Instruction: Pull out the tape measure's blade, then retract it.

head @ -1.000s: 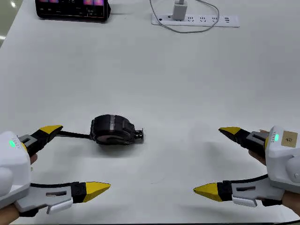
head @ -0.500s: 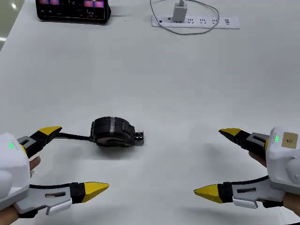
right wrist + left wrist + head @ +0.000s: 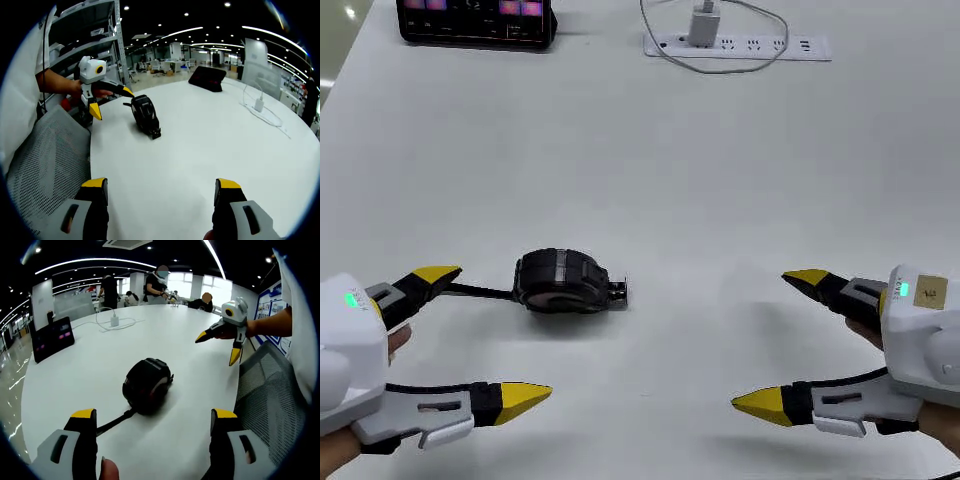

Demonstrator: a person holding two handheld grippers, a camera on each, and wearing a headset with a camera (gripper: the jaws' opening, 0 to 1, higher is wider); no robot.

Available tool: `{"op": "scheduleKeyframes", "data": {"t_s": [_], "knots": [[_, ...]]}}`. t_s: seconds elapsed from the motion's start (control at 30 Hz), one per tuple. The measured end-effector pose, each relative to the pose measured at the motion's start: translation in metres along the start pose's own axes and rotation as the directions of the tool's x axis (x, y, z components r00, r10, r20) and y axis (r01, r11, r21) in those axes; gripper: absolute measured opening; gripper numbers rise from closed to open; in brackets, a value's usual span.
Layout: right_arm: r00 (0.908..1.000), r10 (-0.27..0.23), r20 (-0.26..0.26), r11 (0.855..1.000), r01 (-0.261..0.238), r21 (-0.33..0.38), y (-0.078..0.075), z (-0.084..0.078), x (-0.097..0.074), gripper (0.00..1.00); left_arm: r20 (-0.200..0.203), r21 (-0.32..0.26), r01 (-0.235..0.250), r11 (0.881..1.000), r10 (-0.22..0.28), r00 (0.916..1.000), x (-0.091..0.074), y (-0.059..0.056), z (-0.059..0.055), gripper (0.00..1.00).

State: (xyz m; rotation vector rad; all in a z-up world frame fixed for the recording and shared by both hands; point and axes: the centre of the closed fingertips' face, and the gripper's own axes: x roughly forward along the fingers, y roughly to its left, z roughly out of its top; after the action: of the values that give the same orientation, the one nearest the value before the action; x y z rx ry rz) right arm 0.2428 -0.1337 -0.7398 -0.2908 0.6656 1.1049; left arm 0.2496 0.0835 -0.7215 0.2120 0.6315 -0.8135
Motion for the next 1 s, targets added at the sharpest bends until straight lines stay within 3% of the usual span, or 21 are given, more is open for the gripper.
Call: {"op": "scheduleKeyframes", "data": {"t_s": [0.43, 1.0], "knots": [[0.9987, 0.044, -0.025, 0.997, -0.045, -0.056, -0.004, 0.010, 0.012, 0.86, -0.024, 0.048, 0.047, 0.998, -0.046, 0.9987, 0.007, 0.002, 0.005, 0.91], [0.9930, 0.098, -0.066, 0.988, -0.105, -0.116, -0.006, 0.014, 0.023, 0.85, -0.096, 0.132, 0.120, 0.984, -0.108, 0.9895, 0.018, 0.002, 0.006, 0.88]]}}
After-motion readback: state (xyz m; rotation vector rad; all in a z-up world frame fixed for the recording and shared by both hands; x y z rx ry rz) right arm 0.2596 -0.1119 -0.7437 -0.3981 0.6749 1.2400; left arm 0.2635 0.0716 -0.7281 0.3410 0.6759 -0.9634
